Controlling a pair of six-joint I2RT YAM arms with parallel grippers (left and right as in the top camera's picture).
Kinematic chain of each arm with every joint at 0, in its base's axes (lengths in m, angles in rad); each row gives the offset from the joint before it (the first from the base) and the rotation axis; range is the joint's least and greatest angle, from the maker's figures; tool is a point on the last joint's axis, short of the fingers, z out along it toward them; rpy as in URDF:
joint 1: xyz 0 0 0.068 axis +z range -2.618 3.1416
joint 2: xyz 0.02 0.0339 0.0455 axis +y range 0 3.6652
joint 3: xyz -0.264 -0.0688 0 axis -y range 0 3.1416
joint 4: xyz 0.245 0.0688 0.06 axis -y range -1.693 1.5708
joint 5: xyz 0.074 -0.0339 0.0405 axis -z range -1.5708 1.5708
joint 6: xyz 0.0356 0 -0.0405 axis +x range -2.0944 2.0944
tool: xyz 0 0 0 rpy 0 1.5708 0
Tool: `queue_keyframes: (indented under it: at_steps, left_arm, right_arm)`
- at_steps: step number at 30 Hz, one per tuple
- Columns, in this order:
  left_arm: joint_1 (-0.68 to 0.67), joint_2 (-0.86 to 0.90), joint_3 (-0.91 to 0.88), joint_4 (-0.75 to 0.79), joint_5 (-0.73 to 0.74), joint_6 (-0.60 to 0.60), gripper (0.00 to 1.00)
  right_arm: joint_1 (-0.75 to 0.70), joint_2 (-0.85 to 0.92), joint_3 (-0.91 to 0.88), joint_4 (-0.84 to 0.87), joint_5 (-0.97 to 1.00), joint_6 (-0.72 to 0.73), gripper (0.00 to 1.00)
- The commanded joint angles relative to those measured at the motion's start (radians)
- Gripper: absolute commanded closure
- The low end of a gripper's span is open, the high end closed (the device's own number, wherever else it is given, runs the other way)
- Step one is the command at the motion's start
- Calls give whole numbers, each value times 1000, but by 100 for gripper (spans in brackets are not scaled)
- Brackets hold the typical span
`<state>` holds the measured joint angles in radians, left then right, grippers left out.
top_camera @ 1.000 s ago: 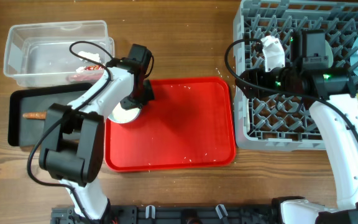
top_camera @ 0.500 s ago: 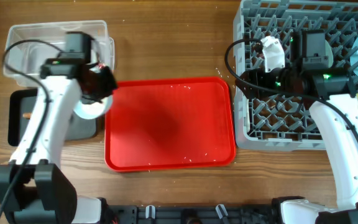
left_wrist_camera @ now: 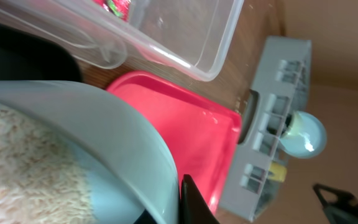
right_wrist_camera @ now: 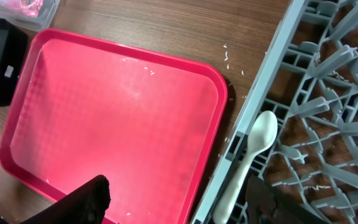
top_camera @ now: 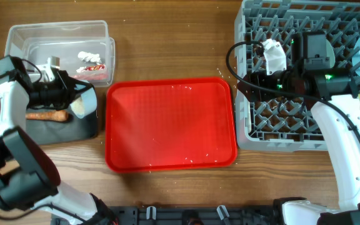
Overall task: Sort waste into correct bins and load items into the dishwasher rack
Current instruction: 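Tip the rice from the blue bowl onto the black tray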
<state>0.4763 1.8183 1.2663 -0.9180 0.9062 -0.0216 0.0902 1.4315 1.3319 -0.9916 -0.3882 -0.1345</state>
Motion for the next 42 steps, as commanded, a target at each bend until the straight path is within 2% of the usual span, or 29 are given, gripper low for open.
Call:
queue_keyframes:
  at_steps: [1,8,18,27,28,30,33,34,35,36,37,38,39,41,42]
  left_arm:
    - [24,74,-5,5,184,128,96]
    - [109,150,-6,-33,327,149,96]
    - [211,164,-6,-101,362,147,96]
    - [216,165,-6,-119,414,164,96]
    - [218,166,-6,-137,452,235,96]
    - [217,171,-6,-134,507,239,96]
    - [216,175,-6,-119,505,251,96]
    - [216,178,-6,-132,492,206,96]
    - [216,177,-6,-124,493,244,96]
    - [215,180,-6,-143,492,189,96]
    - [217,177,-6,-157,507,250,96]
    - [217,179,-6,-130,492,197,96]
    - [220,182,-6,-150,525,204,96]
    - [225,191,-6,-128,553,106,96]
    - [228,190,-6,-142,610,132,96]
  right_arm:
    - [3,-6,-1,-9,8,3,27]
    - [3,-6,-1,-31,56,6,28]
    - [3,-6,-1,-48,112,3,27]
    - [3,-7,-1,-72,113,7,28]
    - [3,-6,-1,-71,113,7,28]
    - [3,-6,-1,-73,112,7,28]
    - [3,-6,-1,-85,113,6,28]
    - [3,-7,-1,-88,112,7,28]
    - [3,-6,-1,-92,113,6,28]
    - [3,-6,-1,-92,113,6,28]
    - [3,-6,-1,-93,113,6,27]
    - [3,-6,-1,-95,113,6,28]
    - [3,-6,-1,-97,113,6,28]
    - [3,-6,-1,-100,113,6,28]
    - [3,-6,-1,-101,115,6,28]
